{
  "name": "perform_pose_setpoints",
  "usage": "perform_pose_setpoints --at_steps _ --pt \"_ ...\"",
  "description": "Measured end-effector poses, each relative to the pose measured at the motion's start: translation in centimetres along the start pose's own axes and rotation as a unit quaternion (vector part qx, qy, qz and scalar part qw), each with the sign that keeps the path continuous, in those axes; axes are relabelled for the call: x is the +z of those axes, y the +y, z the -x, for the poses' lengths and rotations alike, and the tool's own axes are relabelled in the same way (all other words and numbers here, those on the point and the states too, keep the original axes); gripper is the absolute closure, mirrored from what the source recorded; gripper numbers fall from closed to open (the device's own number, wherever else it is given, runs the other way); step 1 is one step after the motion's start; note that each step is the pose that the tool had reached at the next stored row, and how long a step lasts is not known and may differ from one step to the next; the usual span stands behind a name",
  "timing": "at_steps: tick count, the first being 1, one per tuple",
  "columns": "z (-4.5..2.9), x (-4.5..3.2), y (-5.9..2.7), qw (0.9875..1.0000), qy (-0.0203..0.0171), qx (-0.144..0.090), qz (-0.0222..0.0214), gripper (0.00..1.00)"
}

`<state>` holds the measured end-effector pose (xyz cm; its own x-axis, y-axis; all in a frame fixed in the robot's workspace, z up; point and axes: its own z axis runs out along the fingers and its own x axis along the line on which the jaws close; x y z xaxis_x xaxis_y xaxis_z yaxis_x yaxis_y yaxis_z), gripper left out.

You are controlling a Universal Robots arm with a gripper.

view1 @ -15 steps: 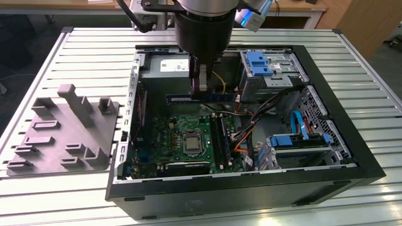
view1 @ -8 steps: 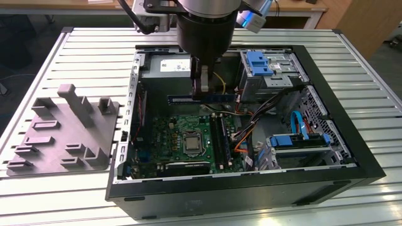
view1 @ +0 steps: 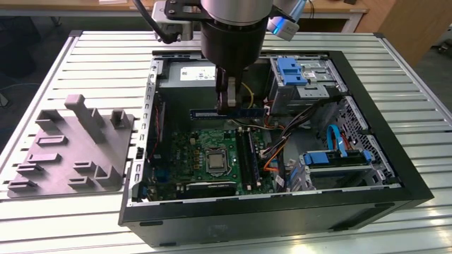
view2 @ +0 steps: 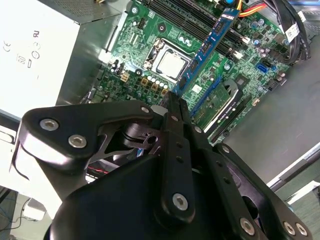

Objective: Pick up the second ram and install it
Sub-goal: 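Pick up the second ram and move it above second insertion slot, then insert the second ram into the second slot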

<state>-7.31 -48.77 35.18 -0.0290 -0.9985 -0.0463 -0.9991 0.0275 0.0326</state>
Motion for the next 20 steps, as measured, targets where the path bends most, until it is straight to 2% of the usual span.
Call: perform_pose_setpoints --at_steps 14,17,20 --pt "-0.01 0.15 0.0 1.0 -0.0001 0.001 -0.0001 0.88" --pt "-0.01 0.16 -0.01 0.9997 -0.0009 0.023 -0.0011 0.88" --pt "-0.01 0.16 -0.01 0.9988 -0.0017 0.049 -0.0023 0.88"
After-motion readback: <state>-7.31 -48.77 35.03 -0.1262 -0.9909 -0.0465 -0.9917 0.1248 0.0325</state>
